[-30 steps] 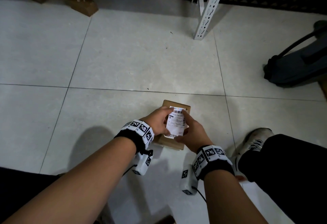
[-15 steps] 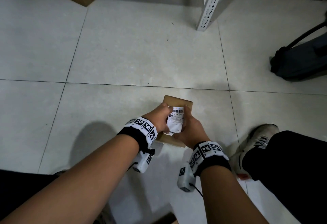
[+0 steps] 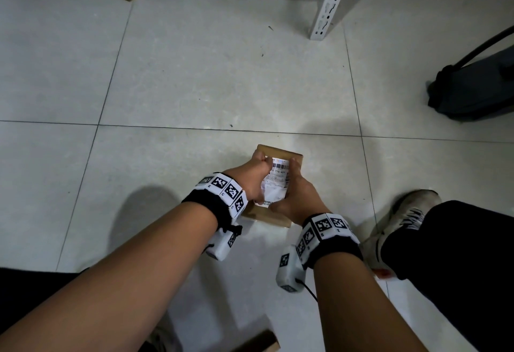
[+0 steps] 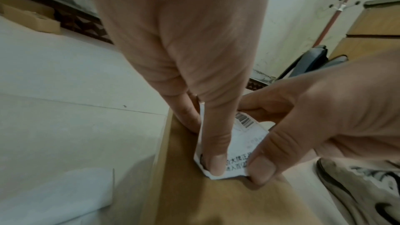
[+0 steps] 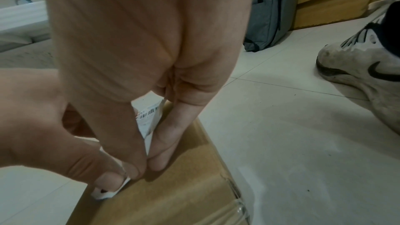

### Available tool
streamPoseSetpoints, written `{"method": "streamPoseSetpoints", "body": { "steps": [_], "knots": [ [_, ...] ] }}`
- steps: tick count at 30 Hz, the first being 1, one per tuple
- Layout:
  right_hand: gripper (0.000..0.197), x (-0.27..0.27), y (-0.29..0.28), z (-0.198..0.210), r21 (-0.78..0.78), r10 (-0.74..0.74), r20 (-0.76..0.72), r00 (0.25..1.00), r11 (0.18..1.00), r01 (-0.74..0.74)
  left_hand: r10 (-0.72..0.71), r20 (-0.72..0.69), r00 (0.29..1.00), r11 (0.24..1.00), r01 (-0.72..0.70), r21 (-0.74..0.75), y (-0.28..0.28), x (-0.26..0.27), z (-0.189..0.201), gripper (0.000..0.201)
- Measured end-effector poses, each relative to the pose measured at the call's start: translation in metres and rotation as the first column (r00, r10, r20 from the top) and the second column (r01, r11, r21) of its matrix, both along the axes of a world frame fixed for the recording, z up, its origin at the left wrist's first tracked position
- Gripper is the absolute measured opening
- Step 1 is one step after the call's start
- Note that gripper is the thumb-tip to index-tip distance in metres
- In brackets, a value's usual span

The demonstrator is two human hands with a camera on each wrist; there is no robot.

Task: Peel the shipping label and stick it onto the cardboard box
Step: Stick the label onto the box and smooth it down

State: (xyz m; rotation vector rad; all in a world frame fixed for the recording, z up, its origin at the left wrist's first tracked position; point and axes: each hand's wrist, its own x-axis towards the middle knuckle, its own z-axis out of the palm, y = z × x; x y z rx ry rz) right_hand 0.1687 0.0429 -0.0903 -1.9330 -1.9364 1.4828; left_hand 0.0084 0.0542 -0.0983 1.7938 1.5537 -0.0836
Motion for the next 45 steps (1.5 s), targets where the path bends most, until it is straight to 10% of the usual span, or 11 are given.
{"method": "streamPoseSetpoints", "body": {
  "steps": [9, 15, 20, 26, 31, 39, 45],
  "knots": [
    [0.123, -0.014, 0.009, 0.018, -0.142, 0.193, 0.188, 0.963, 0.975, -0.168, -0.127, -0.183, 0.975, 0.992, 0.129, -0.001, 0.002, 0.005, -0.005, 0.054],
    [0.123, -0.017, 0.01, 0.02, -0.158, 0.197, 0.23, 0.953, 0.974, -0.164, 0.004, -0.137, 0.991, 0.998, -0.012, -0.06, 0.008, 0.013, -0.001, 0.075],
    [0.122, -0.013, 0.009, 0.016, -0.192, 0.137, 0.247, 0.959, 0.977, -0.09, 0.052, -0.131, 0.99, 0.998, -0.055, -0.018, 0.0, 0.01, -0.004, 0.051],
    [0.13, -0.007, 0.008, 0.013, -0.306, 0.072, 0.198, 0.978, 0.952, -0.008, -0.002, -0.152, 0.988, 0.997, -0.01, -0.079, 0.011, 0.005, -0.008, 0.082],
    [0.138, -0.006, 0.01, -0.001, -0.322, 0.077, 0.139, 0.987, 0.946, -0.028, 0.099, -0.084, 0.992, 0.995, -0.098, 0.008, -0.002, -0.001, -0.02, 0.027],
    [0.11, -0.013, 0.011, -0.023, -0.335, -0.081, 0.019, 0.997, 0.939, 0.082, 0.099, -0.011, 0.995, 0.99, -0.099, -0.098, 0.002, -0.004, -0.012, 0.08],
    [0.105, -0.009, 0.014, -0.009, -0.409, -0.141, -0.055, 0.989, 0.906, 0.106, 0.169, 0.07, 0.983, 0.982, -0.162, -0.1, 0.002, -0.01, -0.013, 0.06]
  ]
}}
